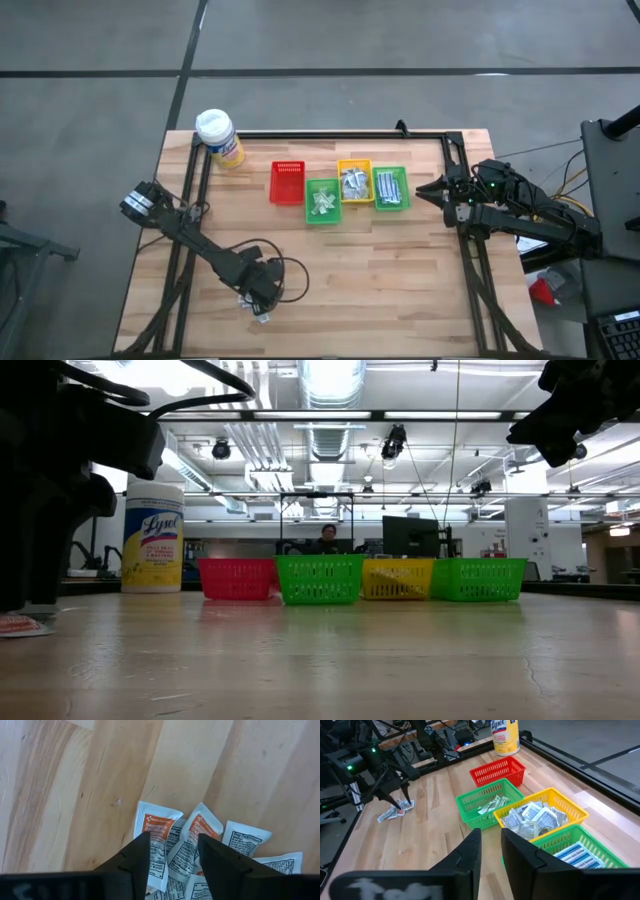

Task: Pick & Place First Aid Supplies
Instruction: Put the ointment pack into the red basket

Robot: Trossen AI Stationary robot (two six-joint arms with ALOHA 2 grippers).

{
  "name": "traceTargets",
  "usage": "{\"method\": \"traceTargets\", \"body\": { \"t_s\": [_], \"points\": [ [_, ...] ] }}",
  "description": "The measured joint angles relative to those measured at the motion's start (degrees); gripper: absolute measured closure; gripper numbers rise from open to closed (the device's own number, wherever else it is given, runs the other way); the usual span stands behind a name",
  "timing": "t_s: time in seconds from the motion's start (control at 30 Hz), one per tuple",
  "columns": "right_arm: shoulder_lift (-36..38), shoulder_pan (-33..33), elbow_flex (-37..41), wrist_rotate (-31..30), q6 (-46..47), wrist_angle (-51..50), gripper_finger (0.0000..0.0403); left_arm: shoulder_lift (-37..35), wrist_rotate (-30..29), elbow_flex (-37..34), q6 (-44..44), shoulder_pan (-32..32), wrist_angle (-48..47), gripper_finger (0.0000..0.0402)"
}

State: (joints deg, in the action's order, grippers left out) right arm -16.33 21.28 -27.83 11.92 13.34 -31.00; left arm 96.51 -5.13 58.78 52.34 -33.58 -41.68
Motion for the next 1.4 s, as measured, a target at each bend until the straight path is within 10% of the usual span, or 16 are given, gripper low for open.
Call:
{"method": "traceTargets", "body": {
  "t_s": [0.8,1.4],
  "points": [
    [-0.01,0.0,0.01,0.0,0.0,0.02,0.0335,0.0,1.92,0.0,0.1,0.0,0.77,0.0397],
    [0.0,0.0,0.02,0.0,0.0,0.0,0.0316,-0.22,3.93,2.05,0.76,0.11,0.55,0.0401]
  ]
}}
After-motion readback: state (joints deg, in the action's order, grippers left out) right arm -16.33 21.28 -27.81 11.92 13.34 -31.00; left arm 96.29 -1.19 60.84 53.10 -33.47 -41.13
